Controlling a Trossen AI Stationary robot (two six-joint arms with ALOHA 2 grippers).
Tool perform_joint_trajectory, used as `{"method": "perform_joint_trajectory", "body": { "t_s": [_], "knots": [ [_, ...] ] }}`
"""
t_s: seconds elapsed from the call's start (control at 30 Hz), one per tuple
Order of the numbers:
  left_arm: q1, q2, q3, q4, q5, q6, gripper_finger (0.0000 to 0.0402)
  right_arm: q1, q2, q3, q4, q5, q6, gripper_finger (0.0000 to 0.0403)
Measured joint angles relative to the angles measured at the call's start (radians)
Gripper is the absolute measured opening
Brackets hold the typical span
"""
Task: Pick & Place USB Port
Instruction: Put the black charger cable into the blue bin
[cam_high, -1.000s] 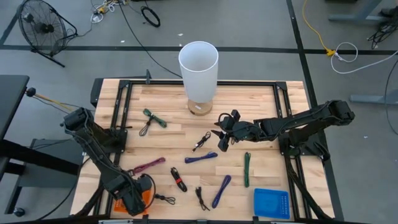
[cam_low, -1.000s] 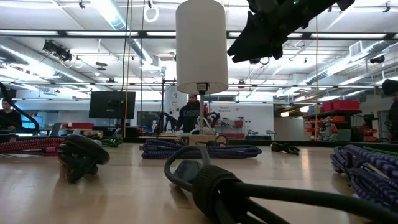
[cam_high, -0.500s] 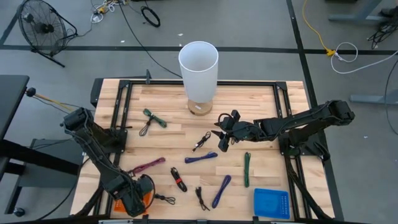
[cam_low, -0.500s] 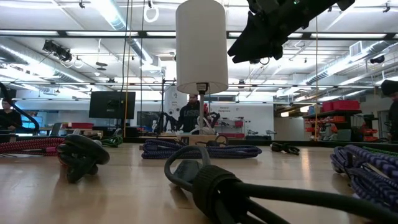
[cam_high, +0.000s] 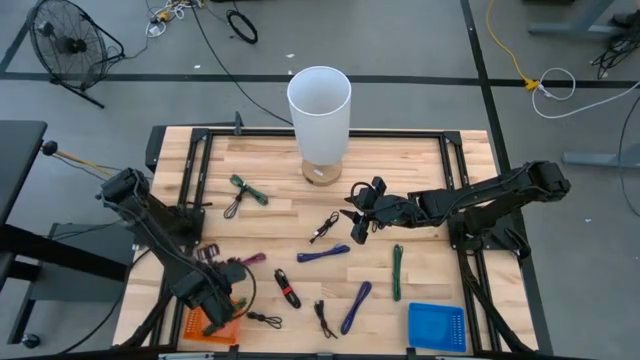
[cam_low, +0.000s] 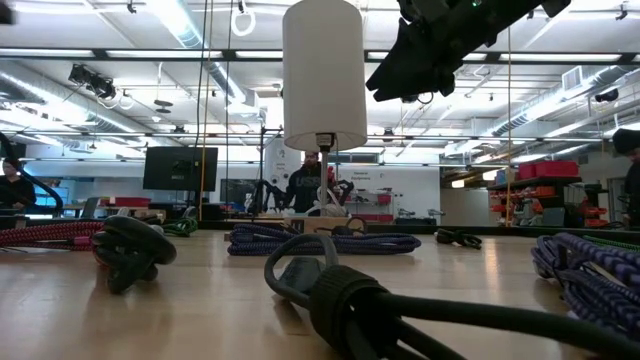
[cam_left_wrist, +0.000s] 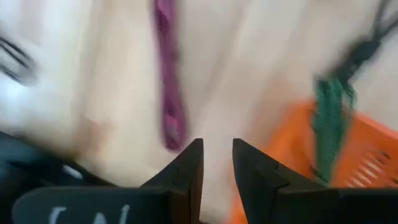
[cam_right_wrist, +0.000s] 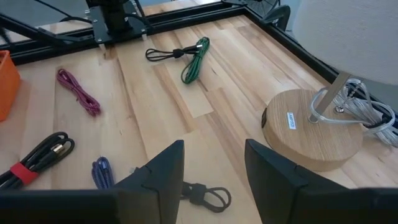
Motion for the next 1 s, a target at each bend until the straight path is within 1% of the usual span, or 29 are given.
{"method": "perform_joint_trajectory", "body": {
  "t_s": [0.07, 0.13, 0.23, 0.3, 0.37, 0.47, 0.53, 0.67, 0.73, 0.8, 0.9, 1.0],
  "knots": [
    [0.015, -0.016, 0.000, -0.032, -0.092, 0.039, 0.0089, 0.000, 0.000, 0.000, 0.000, 0.000, 0.000, 0.0169],
    [0.037, -0.032, 0.000, -0.090, -0.169, 0.043, 0.0089, 0.000, 0.000, 0.000, 0.000, 0.000, 0.000, 0.0169],
    [0.083, -0.055, -0.001, -0.201, -0.234, -0.012, 0.0089, 0.000, 0.000, 0.000, 0.000, 0.000, 0.000, 0.0169],
    [0.124, -0.075, -0.001, -0.278, -0.262, -0.060, 0.0089, 0.000, 0.000, 0.000, 0.000, 0.000, 0.000, 0.0169],
    [0.168, -0.097, -0.003, -0.319, -0.285, -0.090, 0.0089, 0.000, 0.000, 0.000, 0.000, 0.000, 0.000, 0.0169],
    [0.246, -0.155, -0.027, -0.311, -0.296, -0.044, 0.0089, 0.000, 0.000, 0.000, 0.000, 0.000, 0.000, 0.0169],
    [0.309, -0.200, -0.061, -0.317, -0.302, -0.037, 0.0089, 0.000, 0.000, 0.000, 0.000, -0.001, 0.000, 0.0169],
    [0.445, -0.323, -0.180, -0.314, -0.303, -0.012, 0.0089, 0.000, 0.000, 0.000, -0.001, -0.001, 0.000, 0.0169],
    [0.512, -0.392, -0.248, -0.282, -0.296, 0.013, 0.0089, 0.000, 0.000, 0.000, 0.000, -0.001, 0.000, 0.0169],
    [0.586, -0.470, -0.318, -0.204, -0.274, 0.051, 0.0089, 0.000, 0.000, 0.000, -0.001, -0.001, 0.000, 0.0169],
    [0.680, -0.573, -0.421, -0.027, -0.227, 0.139, 0.0089, 0.000, 0.000, 0.000, 0.007, -0.001, -0.011, 0.0169],
    [0.751, -0.631, -0.495, 0.123, -0.191, 0.229, 0.0089, 0.000, 0.000, 0.000, 0.030, 0.000, -0.033, 0.0169]
  ]
}}
